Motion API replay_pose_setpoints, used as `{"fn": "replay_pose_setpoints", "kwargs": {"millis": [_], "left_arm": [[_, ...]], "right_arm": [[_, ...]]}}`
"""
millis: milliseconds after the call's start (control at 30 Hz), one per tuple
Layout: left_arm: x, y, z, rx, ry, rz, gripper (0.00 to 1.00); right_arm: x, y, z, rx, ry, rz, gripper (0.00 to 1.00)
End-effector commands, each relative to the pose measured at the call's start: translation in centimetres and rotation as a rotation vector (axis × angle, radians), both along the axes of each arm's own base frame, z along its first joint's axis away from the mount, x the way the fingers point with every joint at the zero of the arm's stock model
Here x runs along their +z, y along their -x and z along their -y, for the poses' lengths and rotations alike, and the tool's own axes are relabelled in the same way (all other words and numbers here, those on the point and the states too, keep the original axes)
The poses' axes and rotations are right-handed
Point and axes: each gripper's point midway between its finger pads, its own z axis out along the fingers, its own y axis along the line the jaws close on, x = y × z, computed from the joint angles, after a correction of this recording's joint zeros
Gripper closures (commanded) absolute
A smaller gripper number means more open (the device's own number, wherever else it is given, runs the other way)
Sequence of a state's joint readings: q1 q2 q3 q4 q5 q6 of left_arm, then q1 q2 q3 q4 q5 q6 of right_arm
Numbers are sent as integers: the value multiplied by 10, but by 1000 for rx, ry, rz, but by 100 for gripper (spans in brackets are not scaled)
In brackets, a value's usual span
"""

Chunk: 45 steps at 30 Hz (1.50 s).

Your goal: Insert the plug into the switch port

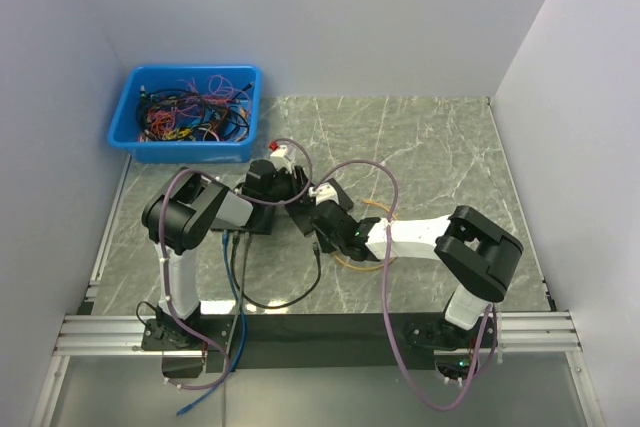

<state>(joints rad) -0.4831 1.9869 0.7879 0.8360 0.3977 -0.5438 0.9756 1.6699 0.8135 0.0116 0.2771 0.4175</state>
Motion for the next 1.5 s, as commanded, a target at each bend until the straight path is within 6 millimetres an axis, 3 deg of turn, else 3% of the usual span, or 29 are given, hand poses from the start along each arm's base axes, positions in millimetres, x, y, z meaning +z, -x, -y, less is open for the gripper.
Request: {"fn": "replay_pose_setpoints", "kwargs": {"millis": [0, 333, 567, 833, 1200, 1300, 1467], "left_arm": [[-52, 39, -3, -62, -85, -204, 50], [-63, 52, -4, -78, -87, -274, 51], [-64, 63, -7, -69, -66, -303, 51], [-68, 91, -12, -62, -19, -374, 51], [-76, 87, -8, -58, -52, -390, 51], [-77, 87, -8, -54, -57, -391, 51], [-72, 84, -9, -40, -58, -387, 51]], "right_arm": [[41, -30, -24, 7, -92, 165, 100], [58, -26, -39, 162, -143, 225, 100], [49, -40, -38, 128, -101, 212, 100], [58, -56, -42, 101, -97, 242, 100], [91, -91, -68, 160, -141, 321, 100], [93, -100, -73, 156, -144, 324, 100], [85, -98, -69, 152, -130, 308, 100]]}}
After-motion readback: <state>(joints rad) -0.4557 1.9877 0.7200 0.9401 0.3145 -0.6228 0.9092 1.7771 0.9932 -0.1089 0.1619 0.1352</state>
